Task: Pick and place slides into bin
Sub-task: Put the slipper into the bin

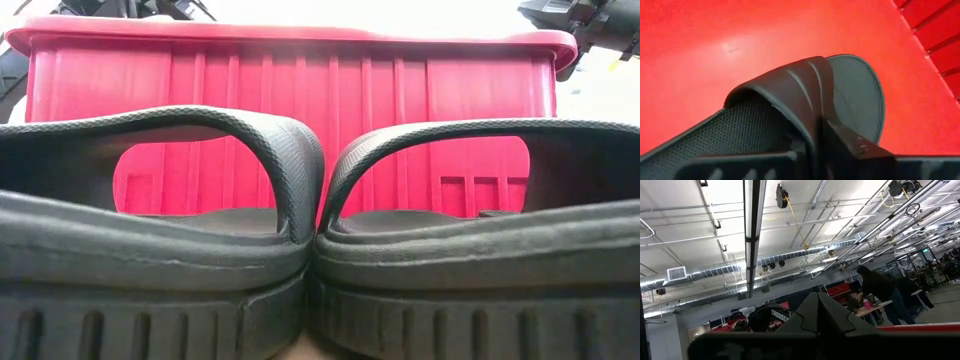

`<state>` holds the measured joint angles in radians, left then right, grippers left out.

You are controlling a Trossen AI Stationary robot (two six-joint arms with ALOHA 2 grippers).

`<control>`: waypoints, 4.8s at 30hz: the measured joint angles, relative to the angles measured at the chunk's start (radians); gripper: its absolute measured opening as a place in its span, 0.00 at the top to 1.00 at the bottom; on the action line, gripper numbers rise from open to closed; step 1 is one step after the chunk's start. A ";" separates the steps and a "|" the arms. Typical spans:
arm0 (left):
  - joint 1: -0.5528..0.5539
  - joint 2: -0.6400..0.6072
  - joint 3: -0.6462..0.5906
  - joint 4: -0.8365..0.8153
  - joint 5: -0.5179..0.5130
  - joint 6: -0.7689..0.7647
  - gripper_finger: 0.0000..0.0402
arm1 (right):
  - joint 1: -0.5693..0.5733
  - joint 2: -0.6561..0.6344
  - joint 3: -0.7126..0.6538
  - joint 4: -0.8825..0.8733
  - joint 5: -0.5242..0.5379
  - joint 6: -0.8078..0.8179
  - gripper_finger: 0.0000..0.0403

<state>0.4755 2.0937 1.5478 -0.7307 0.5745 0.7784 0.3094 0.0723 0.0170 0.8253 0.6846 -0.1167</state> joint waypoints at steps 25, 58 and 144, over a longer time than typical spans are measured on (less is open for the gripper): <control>-0.005 0.001 0.171 -0.178 -0.082 -0.158 0.23 | 0.000 0.000 0.000 -0.001 -0.005 0.000 1.00; -0.207 -0.489 0.415 -0.241 -0.160 -0.512 0.98 | 0.000 0.000 0.000 0.006 -0.062 0.089 1.00; -0.852 -0.125 -0.297 0.413 0.045 -1.333 0.33 | 0.000 0.000 0.192 -0.366 -0.427 0.319 1.00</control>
<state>-0.3763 1.9687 1.2507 -0.3181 0.6191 -0.5547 0.3096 0.0723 0.2089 0.4591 0.2577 0.2020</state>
